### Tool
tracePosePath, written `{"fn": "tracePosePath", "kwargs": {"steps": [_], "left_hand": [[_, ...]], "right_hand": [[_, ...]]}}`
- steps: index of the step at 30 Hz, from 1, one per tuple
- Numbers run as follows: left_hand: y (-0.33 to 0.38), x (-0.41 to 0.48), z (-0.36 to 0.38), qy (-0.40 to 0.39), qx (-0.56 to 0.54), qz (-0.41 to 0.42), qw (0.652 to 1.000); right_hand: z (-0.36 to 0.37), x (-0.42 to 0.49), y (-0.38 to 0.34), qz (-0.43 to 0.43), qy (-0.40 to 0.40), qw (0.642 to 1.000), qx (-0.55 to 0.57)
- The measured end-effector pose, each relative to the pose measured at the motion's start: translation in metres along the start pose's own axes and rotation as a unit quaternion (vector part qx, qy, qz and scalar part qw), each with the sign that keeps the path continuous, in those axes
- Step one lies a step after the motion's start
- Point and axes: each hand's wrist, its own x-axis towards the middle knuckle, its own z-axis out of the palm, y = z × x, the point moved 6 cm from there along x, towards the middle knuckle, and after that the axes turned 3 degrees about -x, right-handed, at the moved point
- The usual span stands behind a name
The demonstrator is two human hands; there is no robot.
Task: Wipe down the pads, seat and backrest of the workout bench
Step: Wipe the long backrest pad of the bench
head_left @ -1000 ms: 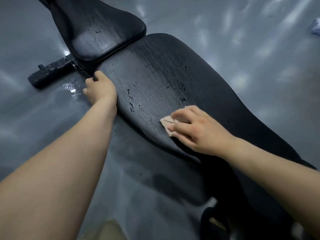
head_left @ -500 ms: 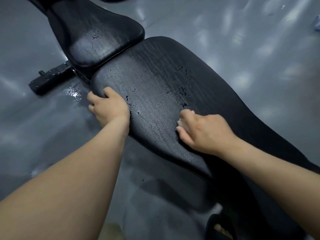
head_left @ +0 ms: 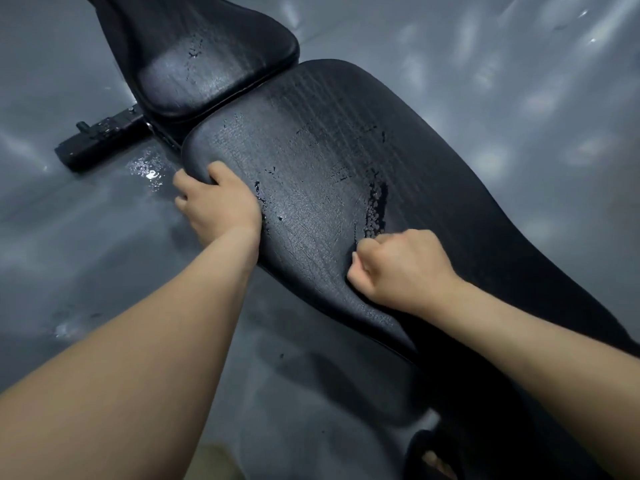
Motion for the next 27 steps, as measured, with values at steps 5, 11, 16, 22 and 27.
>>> {"fn": "tracePosePath", "kwargs": {"steps": [5, 11, 16, 22, 27], "left_hand": [[0.003, -0.001, -0.001, -0.003, 0.0, -0.002, 1.0], [0.002, -0.002, -0.002, 0.001, 0.015, -0.001, 1.0], [0.002, -0.001, -0.001, 0.007, 0.026, -0.001, 1.0], [0.004, -0.002, -0.001, 0.017, 0.034, 0.012, 0.999], [0.006, -0.002, -0.002, 0.02, 0.041, 0.017, 0.999]], "right_hand": [[-0.003, 0.045, 0.012, 0.006, -0.021, 0.999, -0.05], [-0.006, 0.055, 0.022, 0.042, -0.031, 0.997, -0.048], [0.003, 0.001, 0.05, 0.035, -0.072, 0.995, -0.057], [0.003, 0.034, 0.115, 0.193, -0.011, 0.98, -0.038], [0.005, -0.004, 0.063, 0.091, 0.04, 0.995, 0.005]]}}
